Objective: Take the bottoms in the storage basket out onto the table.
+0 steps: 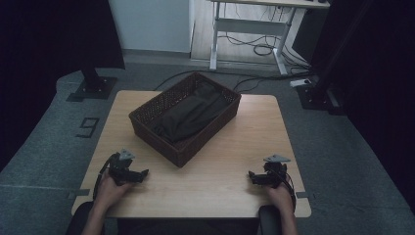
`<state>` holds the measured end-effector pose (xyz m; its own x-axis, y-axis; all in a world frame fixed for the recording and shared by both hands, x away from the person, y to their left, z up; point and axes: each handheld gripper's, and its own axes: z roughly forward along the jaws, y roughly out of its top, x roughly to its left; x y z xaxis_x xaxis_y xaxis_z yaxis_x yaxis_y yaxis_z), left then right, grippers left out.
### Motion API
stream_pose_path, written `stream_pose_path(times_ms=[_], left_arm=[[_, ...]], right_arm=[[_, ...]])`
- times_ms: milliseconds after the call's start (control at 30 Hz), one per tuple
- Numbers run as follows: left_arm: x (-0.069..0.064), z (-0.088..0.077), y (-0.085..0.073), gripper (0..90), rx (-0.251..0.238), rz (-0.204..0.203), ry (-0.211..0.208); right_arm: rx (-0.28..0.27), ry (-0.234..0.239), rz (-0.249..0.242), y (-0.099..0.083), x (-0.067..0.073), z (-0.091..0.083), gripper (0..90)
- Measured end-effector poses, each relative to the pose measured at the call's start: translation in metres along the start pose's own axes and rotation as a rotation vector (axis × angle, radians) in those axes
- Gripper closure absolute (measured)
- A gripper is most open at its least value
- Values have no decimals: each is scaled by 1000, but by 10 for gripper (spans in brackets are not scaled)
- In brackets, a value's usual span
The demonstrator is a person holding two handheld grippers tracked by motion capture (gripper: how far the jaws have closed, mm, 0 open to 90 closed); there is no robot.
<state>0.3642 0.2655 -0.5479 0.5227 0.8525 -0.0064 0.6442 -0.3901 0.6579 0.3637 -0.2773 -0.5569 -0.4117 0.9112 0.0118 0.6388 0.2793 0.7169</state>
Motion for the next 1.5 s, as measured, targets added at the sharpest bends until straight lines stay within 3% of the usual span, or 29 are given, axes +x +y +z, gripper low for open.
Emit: stream_pose_path(times_ms=[1067,1333,1500], left_arm=[[0,0,0,0,0,0,0],[0,0,0,0,0,0,0],[0,0,0,0,0,0,0]], right_arm=[[18,9,-4,2,-1,0,0],[6,33,8,7,2,-4,0],[1,51,-19,11,7,-7,0]])
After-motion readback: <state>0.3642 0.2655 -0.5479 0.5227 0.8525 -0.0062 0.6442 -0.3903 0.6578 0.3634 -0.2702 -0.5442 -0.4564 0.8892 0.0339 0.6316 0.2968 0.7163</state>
